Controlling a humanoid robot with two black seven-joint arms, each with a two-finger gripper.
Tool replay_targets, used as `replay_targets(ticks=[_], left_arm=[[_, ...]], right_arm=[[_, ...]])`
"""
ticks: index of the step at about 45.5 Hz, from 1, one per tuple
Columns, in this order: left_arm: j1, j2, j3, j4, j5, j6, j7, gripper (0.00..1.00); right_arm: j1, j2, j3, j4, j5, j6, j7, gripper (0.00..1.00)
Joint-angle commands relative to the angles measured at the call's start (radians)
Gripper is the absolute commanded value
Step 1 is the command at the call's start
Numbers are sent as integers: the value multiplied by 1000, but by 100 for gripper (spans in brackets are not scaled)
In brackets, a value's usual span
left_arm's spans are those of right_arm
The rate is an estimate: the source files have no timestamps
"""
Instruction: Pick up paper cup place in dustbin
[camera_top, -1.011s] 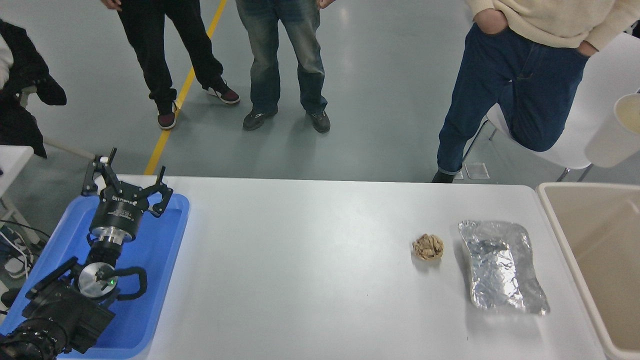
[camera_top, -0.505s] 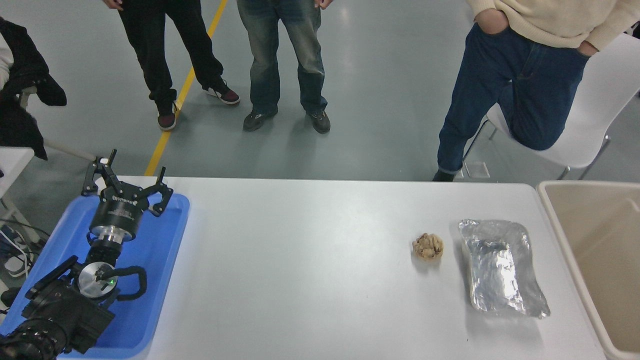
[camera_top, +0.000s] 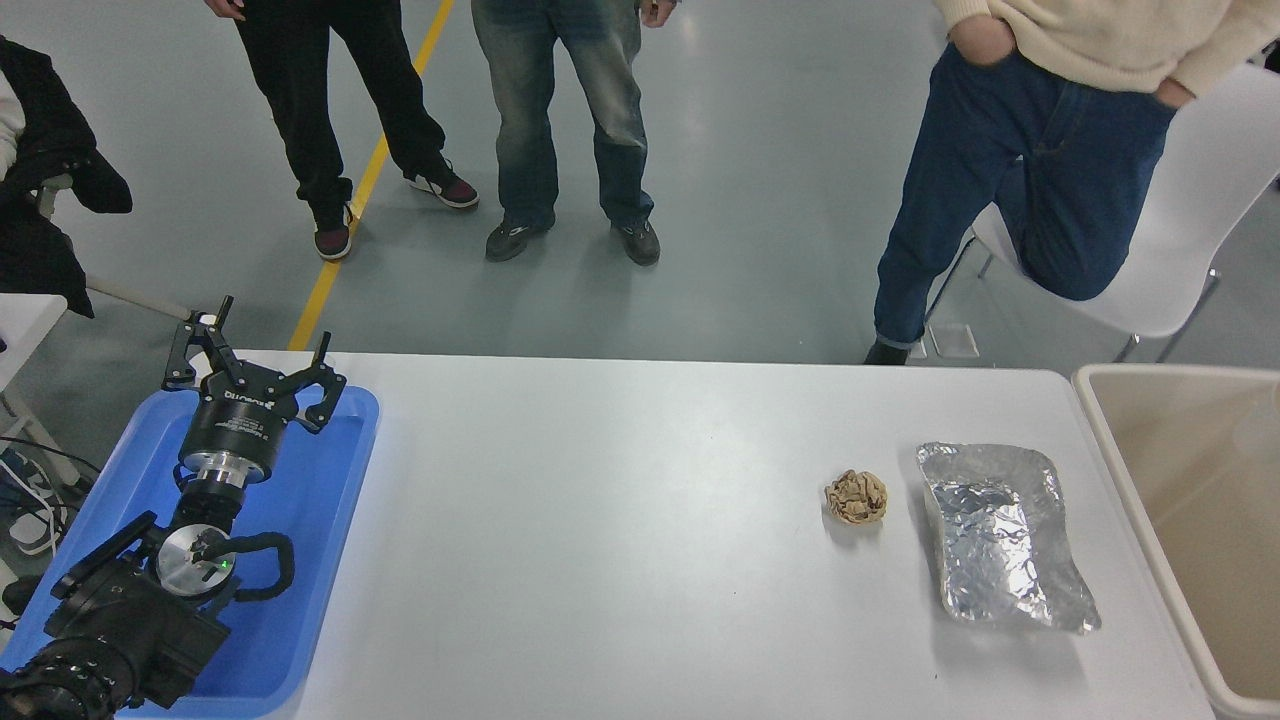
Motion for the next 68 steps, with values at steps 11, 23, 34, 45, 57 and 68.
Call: replay_targets(ticks=[11, 23, 34, 45, 57, 68], left_arm=[[0, 0, 1, 0, 0, 0, 0, 100], [0, 0, -1, 0, 0, 0, 0, 100], [0, 0, -1, 0, 0, 0, 0, 100], [0, 0, 1, 0, 0, 0, 0, 100], [0, 0, 1, 0, 0, 0, 0, 100], [0, 0, 1, 0, 0, 0, 0, 100]], right_arm=[[-225, 79, 176, -91, -2, -194, -75, 0], [-290, 79, 178, -126, -2, -206, -82, 0], [-311, 82, 176, -149, -13, -219, -79, 48], [-338, 99, 178, -207, -8, -308, -79, 96], [-329, 91, 262, -175, -7, -298, -79, 100], [-208, -21, 260, 124, -73, -298, -79, 100]])
